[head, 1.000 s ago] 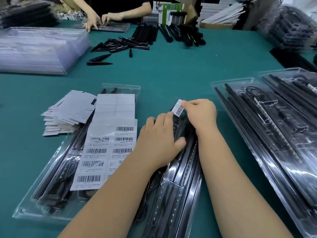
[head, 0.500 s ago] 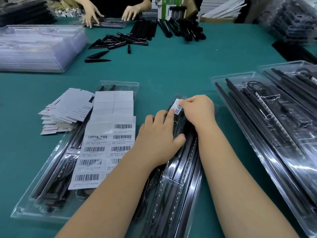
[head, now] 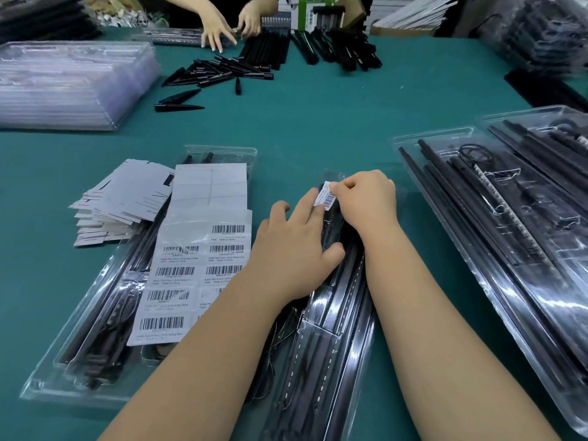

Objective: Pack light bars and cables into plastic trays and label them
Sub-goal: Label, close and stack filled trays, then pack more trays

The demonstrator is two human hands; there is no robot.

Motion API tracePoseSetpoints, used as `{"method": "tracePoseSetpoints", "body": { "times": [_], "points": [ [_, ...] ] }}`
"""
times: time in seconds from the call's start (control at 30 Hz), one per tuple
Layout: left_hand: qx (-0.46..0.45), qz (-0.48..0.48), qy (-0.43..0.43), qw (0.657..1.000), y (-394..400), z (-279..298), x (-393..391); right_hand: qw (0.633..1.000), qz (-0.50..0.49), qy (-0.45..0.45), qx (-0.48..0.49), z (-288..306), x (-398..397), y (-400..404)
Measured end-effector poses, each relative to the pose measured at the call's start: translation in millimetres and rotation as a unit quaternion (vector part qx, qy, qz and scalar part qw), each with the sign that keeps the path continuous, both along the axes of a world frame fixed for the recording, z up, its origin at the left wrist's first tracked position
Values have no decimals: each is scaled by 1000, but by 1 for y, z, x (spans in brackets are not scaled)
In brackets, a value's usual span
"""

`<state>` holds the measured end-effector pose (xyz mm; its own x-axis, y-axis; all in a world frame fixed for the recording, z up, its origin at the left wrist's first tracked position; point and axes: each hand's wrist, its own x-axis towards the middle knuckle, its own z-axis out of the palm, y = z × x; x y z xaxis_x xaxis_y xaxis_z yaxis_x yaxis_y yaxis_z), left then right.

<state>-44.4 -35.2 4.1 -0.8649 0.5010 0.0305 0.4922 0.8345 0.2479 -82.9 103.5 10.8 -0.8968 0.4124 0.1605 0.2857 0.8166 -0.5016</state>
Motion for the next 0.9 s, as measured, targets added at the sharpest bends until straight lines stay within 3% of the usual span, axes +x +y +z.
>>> {"method": "tracePoseSetpoints", "body": {
  "times": [0.2, 0.37, 0.63, 0.9],
  "points": [
    [-15, -5, 4, 1000, 1, 1, 0, 1000, -7, 20, 0, -2, 0, -3],
    [-25, -6, 12, 1000, 2, 3, 2, 985, -75, 67, -137, -4, -2, -1],
    [-9, -1, 41, 999, 1, 4, 10, 997, -3, 0, -72, -8, 0, -4],
    [-11, -6, 25, 1000, -1, 5, 11, 997, -53, 21, -59, -10, -9, -4]
  ]
}}
